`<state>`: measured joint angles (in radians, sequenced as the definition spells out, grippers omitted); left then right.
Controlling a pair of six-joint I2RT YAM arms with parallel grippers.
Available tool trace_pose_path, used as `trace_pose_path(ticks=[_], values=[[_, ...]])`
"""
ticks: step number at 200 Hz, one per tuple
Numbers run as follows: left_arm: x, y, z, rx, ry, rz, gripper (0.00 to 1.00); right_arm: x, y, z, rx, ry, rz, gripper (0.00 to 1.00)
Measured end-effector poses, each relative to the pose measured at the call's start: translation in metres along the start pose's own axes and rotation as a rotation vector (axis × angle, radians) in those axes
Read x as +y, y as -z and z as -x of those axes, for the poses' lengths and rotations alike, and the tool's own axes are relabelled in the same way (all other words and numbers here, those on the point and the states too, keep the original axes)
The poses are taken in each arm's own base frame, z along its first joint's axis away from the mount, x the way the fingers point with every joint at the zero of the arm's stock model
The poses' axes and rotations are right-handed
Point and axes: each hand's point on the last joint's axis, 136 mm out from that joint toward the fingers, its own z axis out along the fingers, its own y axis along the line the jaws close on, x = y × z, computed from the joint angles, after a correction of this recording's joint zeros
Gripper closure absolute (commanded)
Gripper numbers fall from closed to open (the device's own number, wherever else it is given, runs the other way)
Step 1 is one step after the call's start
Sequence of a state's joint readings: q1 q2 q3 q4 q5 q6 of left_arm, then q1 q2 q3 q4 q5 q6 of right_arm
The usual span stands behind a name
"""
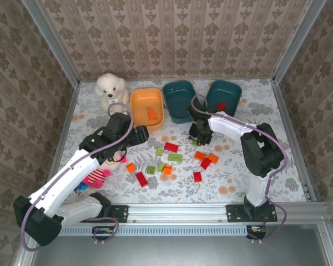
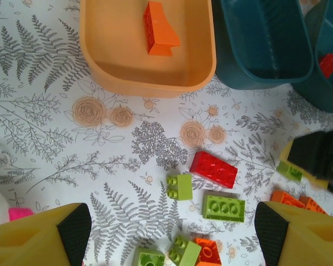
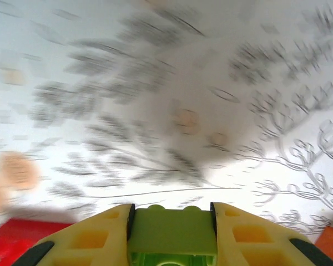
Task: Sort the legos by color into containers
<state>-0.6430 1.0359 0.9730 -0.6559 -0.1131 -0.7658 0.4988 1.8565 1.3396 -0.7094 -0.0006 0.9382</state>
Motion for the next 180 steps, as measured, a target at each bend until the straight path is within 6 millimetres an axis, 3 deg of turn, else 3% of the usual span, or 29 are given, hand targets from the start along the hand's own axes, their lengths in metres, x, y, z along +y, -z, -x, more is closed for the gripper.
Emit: trace_pose_path(ticks=[37,56,70,92,134,180], values=[[0.01,0.012,-0.012,-0.022,0.024,-0.013,0.19,0.065,0.058,0.053,-0.174,0.099,0.155,0.74],[0.014,0.016,-0.016,-0.035,0.037,-0.028,0.17,0.091,0.067,0.079,-0.224,0.124,0.205,0.74],[0.014,0.019,-0.016,-0.058,0.048,-0.051,0.16,0.106,0.059,0.095,-0.237,0.143,0.217,0.74],[0.009,0.021,-0.011,-0.083,0.059,-0.091,0.16,0.12,0.027,0.112,-0.212,0.161,0.208,0.74],[0.002,0.011,-0.004,-0.077,0.087,-0.121,0.16,0.124,-0.03,0.136,-0.147,0.146,0.172,0.71],[0.002,0.011,0.007,-0.088,0.137,-0.159,0.15,0.117,-0.059,0.149,-0.099,0.115,0.153,0.49]])
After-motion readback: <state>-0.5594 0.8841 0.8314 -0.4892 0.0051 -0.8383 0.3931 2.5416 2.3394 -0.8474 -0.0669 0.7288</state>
